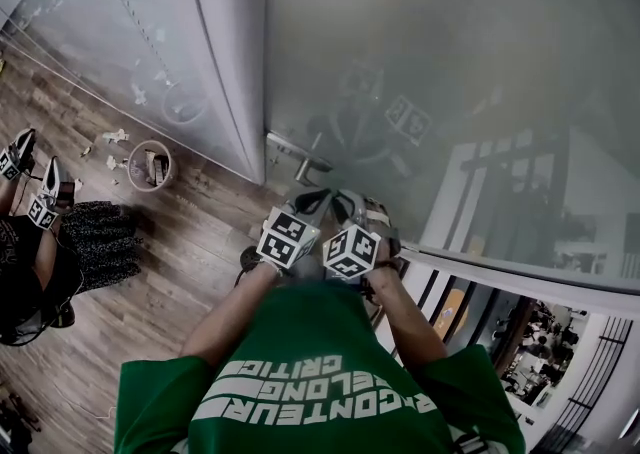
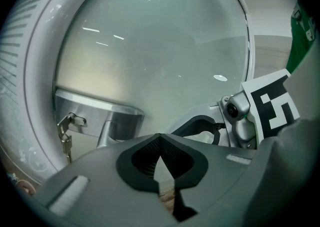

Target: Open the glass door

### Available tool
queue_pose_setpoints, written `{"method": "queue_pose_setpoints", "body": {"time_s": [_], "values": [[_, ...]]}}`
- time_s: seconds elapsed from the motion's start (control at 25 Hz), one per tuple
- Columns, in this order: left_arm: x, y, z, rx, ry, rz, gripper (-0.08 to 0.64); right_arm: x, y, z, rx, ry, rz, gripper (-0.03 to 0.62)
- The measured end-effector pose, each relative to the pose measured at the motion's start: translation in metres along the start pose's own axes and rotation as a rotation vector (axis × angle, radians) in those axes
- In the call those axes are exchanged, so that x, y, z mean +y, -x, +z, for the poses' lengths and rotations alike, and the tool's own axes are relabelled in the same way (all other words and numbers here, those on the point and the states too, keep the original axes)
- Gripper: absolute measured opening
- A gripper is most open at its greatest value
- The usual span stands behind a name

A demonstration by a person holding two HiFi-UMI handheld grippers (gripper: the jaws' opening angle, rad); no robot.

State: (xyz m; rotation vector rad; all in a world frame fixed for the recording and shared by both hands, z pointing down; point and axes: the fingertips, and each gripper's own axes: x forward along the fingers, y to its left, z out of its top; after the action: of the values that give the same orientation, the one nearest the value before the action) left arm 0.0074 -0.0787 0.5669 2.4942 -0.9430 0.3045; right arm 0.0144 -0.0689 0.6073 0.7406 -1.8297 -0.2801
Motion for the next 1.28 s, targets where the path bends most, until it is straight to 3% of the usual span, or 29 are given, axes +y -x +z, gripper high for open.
{"method": "queue_pose_setpoints", "body": {"time_s": [0.32,0.6,1.28], "values": [[0.001,-0.007,-0.006,0.027,-0.017,0.010,0.015,0.003,-0.011,-0.006,-0.003,-0.021,0.013,0.077],[0.002,-0.011,-0.026,0.080,0.014,0.012,0.015,0.004,-0.022,-0.009,-0.010,-0.040,0.016,0.077],[0.029,-0.028,-0.021,0.104,0.018,0.041,0.015,0.001,-0.060,-0.005,-0.035,-0.073,0.045,0.072]]}}
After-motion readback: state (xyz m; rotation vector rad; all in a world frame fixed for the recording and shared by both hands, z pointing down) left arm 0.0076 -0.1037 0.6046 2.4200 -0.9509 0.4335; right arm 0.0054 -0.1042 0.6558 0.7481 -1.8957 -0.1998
